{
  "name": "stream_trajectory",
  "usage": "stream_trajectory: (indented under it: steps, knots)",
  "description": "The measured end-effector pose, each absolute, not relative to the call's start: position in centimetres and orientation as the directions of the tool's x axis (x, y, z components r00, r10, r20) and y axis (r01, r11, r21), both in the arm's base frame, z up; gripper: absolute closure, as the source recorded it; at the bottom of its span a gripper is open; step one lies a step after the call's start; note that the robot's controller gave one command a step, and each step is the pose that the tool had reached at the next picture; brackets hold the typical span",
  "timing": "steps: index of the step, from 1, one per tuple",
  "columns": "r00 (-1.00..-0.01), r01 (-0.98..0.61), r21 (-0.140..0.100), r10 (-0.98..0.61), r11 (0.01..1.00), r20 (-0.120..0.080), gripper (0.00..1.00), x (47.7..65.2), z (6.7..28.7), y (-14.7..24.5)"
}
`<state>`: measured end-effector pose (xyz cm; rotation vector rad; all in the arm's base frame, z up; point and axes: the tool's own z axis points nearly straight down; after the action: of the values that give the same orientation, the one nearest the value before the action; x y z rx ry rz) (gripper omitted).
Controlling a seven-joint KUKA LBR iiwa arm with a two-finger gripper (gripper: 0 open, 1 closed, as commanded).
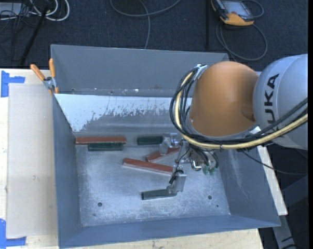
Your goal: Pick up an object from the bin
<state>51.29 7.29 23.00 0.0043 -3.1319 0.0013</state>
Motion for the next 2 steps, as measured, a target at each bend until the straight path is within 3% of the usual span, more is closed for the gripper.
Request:
stream_trajectory:
  steps: [1, 2]
  knots:
    - [-1.0, 0.0, 0.0, 0.0, 1.0, 0.002, 0.0, 51.4, 23.4, 7.2]
    - [-0.999, -0.047, 0.0, -0.047, 0.999, -0.003, 0.0, 50.1, 16.5, 6.0]
